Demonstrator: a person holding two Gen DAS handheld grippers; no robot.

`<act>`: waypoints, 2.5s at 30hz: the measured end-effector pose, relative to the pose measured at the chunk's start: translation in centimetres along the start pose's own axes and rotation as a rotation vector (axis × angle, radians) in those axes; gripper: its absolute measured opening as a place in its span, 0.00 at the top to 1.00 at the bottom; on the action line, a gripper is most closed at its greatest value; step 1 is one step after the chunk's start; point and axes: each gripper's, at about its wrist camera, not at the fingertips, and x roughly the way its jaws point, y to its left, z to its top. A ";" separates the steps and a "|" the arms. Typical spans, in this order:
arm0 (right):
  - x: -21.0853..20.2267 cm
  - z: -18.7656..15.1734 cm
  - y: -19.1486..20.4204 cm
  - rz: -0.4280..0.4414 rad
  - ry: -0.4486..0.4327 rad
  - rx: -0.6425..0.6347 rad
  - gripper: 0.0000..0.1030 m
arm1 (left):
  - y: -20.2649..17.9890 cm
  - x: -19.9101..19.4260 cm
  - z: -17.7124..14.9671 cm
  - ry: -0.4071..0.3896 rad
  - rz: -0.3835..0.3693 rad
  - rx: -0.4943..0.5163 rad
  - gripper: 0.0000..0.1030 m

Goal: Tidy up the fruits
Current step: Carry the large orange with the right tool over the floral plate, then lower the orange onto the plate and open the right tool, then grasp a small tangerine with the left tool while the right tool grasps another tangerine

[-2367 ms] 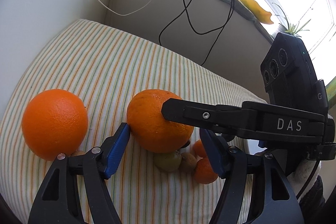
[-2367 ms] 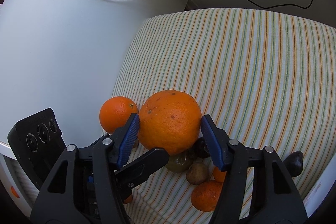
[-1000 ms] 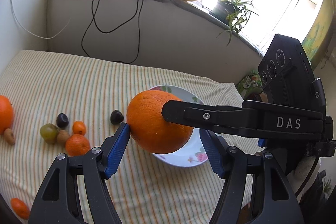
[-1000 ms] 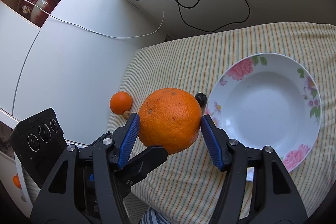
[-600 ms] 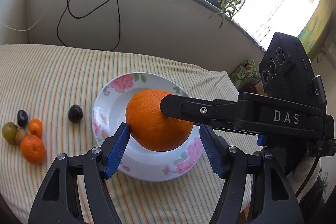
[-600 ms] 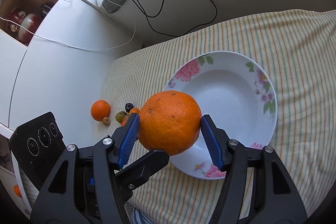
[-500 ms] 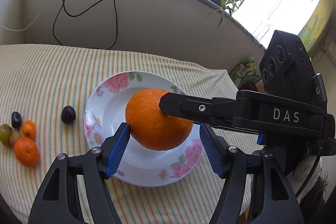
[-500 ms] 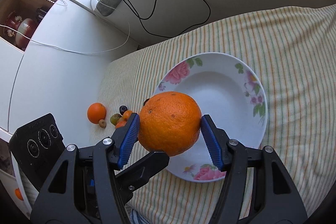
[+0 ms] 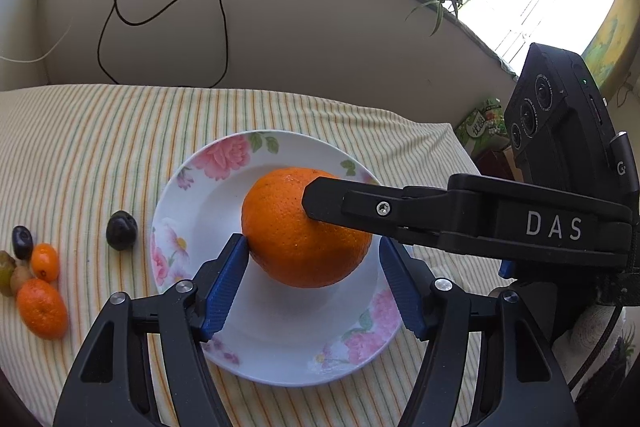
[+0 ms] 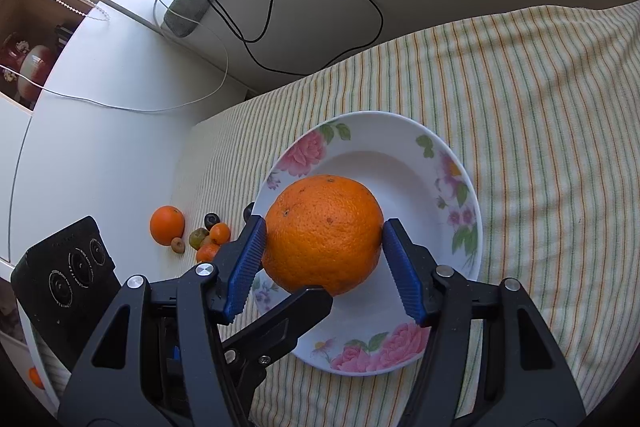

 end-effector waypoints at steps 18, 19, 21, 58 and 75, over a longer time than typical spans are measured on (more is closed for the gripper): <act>-2.5 0.0 0.7 -0.040 -0.081 -0.040 0.34 | 0.4 -1.8 -0.7 -0.029 0.019 0.018 0.37; -2.6 -0.1 0.7 -0.043 -0.084 -0.042 0.33 | 0.5 -2.0 -0.9 -0.031 0.018 0.017 0.37; -2.7 -0.3 0.8 -0.049 -0.090 -0.046 0.33 | 0.7 -2.5 -1.3 -0.036 0.018 0.020 0.37; -2.0 -8.8 13.5 -0.148 -0.229 -0.582 0.18 | 10.4 -18.0 -12.1 -0.327 0.247 -0.099 0.33; 6.6 -11.5 16.7 -0.132 -0.072 -0.658 0.26 | 17.4 -20.1 -17.3 -0.309 0.377 -0.229 0.40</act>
